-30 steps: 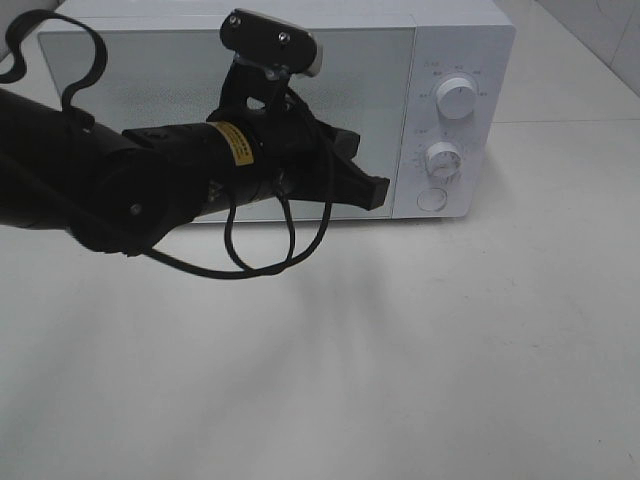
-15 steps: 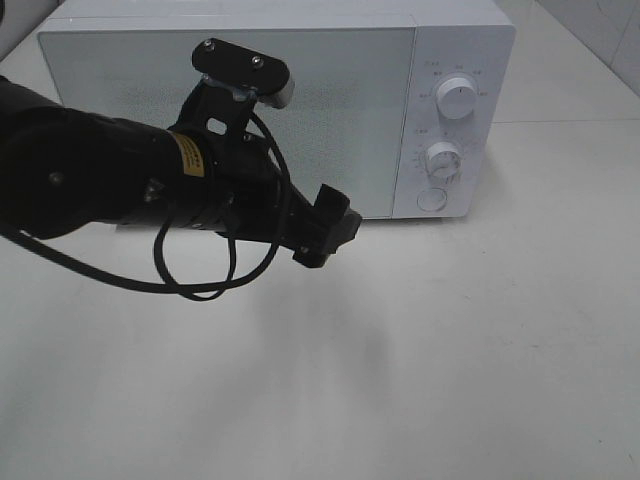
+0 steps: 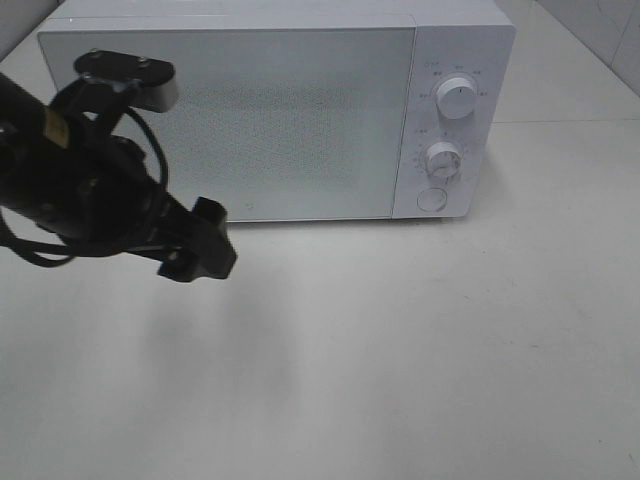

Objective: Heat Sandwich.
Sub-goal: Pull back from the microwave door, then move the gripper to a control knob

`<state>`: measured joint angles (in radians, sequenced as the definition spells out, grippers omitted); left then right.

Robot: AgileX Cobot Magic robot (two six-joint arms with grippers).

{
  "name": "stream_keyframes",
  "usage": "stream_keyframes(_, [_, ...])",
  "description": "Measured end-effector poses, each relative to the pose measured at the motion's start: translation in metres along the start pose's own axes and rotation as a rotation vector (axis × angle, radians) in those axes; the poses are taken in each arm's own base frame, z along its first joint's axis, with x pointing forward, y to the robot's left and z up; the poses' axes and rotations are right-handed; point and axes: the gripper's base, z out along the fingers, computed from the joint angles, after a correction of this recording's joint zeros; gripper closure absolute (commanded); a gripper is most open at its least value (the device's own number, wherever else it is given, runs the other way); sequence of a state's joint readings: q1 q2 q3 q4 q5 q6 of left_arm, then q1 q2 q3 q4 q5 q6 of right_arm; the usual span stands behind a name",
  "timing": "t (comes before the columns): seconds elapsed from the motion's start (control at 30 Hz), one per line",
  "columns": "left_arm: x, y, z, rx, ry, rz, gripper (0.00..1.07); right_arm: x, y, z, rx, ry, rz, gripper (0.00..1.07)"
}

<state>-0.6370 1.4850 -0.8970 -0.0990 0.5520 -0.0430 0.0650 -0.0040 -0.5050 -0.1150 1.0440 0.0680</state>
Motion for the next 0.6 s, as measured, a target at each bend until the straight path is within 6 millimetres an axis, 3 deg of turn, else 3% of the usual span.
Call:
stream_keyframes(0.13, [0.005,0.017,-0.013,-0.028,0.05,-0.058,0.07,0.0,0.0,0.0,0.0,0.0,0.0,0.31])
stream_keyframes(0.43, [0.022,0.077,-0.066,-0.136,0.077,-0.294,0.07,0.0,0.0,0.0,0.0,0.0,0.0,0.31])
stream_keyframes(0.6, [0.037,0.098,-0.091,-0.186,0.091,-0.397,0.07,0.0,0.0,0.0,-0.001,0.0,0.0,0.31])
